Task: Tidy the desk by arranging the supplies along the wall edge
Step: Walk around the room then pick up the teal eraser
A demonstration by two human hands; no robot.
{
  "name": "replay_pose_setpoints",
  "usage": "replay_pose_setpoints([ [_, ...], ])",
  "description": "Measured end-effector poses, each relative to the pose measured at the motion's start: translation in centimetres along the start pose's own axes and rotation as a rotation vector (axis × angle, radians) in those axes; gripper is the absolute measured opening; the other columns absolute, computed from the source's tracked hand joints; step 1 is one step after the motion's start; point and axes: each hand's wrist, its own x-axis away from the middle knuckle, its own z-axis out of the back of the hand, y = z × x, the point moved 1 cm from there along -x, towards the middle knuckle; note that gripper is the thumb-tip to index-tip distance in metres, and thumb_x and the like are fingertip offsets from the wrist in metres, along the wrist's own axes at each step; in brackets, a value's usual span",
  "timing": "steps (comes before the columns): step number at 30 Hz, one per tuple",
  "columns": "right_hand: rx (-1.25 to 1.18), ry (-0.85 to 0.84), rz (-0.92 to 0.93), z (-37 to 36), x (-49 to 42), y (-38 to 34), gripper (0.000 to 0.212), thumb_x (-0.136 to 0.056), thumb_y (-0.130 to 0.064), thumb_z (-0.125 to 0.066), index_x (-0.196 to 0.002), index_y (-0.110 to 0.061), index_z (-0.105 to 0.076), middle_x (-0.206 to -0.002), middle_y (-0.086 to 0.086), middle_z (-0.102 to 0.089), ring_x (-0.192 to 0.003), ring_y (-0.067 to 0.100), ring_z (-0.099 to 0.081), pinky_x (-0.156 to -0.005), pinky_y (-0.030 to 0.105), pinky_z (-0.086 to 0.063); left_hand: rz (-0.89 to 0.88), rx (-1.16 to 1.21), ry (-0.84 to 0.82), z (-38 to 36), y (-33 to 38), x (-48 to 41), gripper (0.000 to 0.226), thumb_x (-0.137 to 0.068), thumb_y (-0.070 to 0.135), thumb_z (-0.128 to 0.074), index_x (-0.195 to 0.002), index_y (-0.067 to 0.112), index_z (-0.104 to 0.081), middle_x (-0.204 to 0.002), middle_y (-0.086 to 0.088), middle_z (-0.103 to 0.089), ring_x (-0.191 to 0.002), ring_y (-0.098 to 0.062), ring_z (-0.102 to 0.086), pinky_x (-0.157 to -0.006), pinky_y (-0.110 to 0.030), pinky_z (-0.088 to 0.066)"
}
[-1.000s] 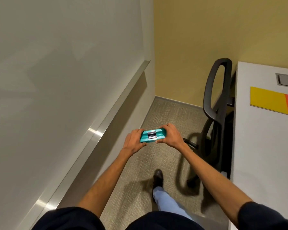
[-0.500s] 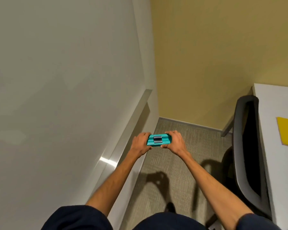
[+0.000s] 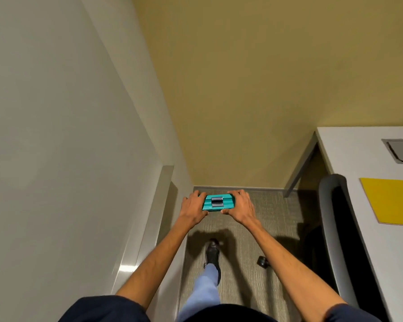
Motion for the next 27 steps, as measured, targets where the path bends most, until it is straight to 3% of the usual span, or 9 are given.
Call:
replay_pose_setpoints([
  [12, -0.037, 0.252, -0.277, 9.1, -15.7, 4.9, 0.069, -0.076, -0.034, -0.08, -0.136, -0.018, -0.05, -0.128, 0.005, -0.052, -0.116, 0.017, -0.05, -0.096, 0.032, -0.048, -0.351, -0.001, -0.067, 7.2, 5.8, -23.9, 0.057, -0.086, 0.03, -0.069, -0.138, 0.021, -0.048, -0.129, -0.008, -0.055, -0.119, -0.028, -0.056, -0.1, -0.038, -0.047],
  [19, -0.037, 0.371, -0.487, 15.7, -17.6, 11.4, 0.067, -0.075, -0.039, -0.077, -0.134, -0.022, -0.05, -0.128, 0.003, -0.05, -0.118, 0.017, -0.046, -0.096, 0.033, -0.047, -0.588, -0.019, -0.115, 7.0, 15.4, -32.5, 0.058, -0.088, 0.027, -0.067, -0.141, 0.023, -0.044, -0.133, -0.006, -0.051, -0.121, -0.024, -0.051, -0.103, -0.037, -0.048],
  [23, -0.152, 0.465, -0.615, 18.8, -19.5, 15.4, 0.068, -0.075, -0.029, -0.078, -0.135, -0.02, -0.049, -0.134, 0.005, -0.048, -0.122, 0.018, -0.045, -0.098, 0.035, -0.048, -0.67, -0.008, -0.107, 6.4, 21.5, -36.2, 0.056, -0.091, 0.023, -0.064, -0.142, 0.021, -0.041, -0.136, -0.007, -0.046, -0.123, -0.023, -0.046, -0.102, -0.038, -0.048],
  [27, -0.252, 0.515, -0.669, 22.3, -21.5, 18.9, 0.059, -0.074, -0.024, -0.078, -0.128, -0.017, -0.055, -0.13, 0.009, -0.051, -0.109, 0.017, -0.053, -0.092, 0.031, -0.051, -0.727, -0.046, -0.138, 6.5, 26.7, -39.6, 0.06, -0.09, 0.023, -0.064, -0.144, 0.021, -0.038, -0.139, -0.007, -0.042, -0.124, -0.023, -0.043, -0.102, -0.039, -0.049],
])
